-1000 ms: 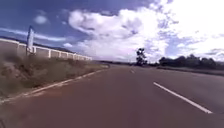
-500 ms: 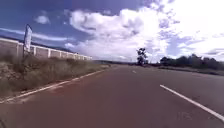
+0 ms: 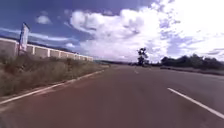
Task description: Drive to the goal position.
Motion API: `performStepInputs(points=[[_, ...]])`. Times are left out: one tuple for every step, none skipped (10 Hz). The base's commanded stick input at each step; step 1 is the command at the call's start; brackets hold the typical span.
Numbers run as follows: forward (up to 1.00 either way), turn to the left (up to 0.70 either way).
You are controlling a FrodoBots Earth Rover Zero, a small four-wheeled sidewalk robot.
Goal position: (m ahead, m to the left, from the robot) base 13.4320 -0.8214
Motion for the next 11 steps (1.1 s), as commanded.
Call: performStepInputs(points=[[1.0, 0.0], [1.0, 0.0], [1.0, 0.0], [1.0, 0.0], [1.0, 0.0], [1.0, 0.0], [1.0, 0.0], [1.0, 0.0], [1.0, 0.0], [1.0, 0.0], [1.0, 0.0]])
